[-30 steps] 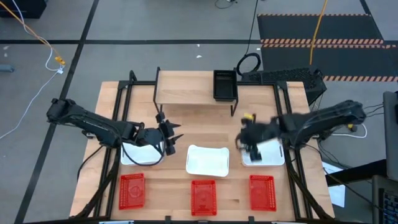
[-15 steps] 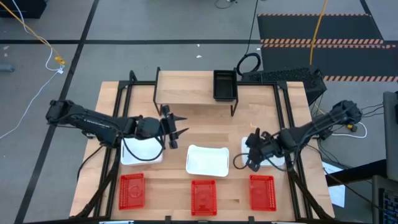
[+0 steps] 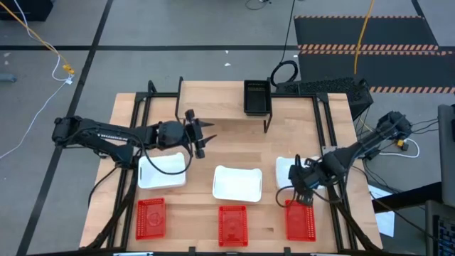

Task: Stack baskets on shelf by color
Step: Put the right white bin on the shelf

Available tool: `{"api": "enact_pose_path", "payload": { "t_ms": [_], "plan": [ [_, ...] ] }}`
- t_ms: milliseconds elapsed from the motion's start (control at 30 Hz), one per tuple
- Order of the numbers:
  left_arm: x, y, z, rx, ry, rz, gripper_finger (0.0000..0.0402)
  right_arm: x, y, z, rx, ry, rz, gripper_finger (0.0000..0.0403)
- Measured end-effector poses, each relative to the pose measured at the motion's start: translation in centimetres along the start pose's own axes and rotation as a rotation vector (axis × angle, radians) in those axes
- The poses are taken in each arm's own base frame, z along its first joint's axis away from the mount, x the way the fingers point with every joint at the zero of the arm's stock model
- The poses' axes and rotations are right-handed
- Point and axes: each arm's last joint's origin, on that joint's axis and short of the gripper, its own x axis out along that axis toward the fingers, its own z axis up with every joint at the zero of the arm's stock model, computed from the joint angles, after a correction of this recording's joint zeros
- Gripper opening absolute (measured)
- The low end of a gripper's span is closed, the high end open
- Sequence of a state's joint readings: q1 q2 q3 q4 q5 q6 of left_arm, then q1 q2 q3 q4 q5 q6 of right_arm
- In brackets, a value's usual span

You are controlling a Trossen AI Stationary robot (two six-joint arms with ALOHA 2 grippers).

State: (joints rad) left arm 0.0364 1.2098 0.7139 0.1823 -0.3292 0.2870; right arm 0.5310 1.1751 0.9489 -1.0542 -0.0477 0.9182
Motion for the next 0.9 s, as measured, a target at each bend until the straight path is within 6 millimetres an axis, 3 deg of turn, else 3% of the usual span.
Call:
{"api": "enact_pose_path", "payload": {
  "t_ms": [333,467,633,800,900],
  "plan": [
    [-0.1,-0.3,0.1,-0.060,-0.011,-0.027,0.0200,3.0,1.3,1.0,-0.239,0.001,-0.160,0.0135],
    [-0.2,-0.5,0.2,-0.056,-0.012,-0.037,0.0200,4.1,1.4,1.8,-0.233,-0.030,-0.194,0.0132],
    [-0.2,-0.5,0.1,-0.053,-0.004,-0.037,0.0200,3.8,0.7,3.3,-0.154,-0.129,-0.208,0.0104],
    [-0.1,-0.5,0.1,-0.050,-0.006,-0.034,0.0200,2.7,-0.6,5.6,-0.016,-0.388,-0.307,0.0075],
    [-0.1,-0.4,0.2,-0.042,-0.014,-0.031,0.0200,1.8,-1.6,5.9,-0.059,-0.366,-0.287,0.0069]
  ]
}}
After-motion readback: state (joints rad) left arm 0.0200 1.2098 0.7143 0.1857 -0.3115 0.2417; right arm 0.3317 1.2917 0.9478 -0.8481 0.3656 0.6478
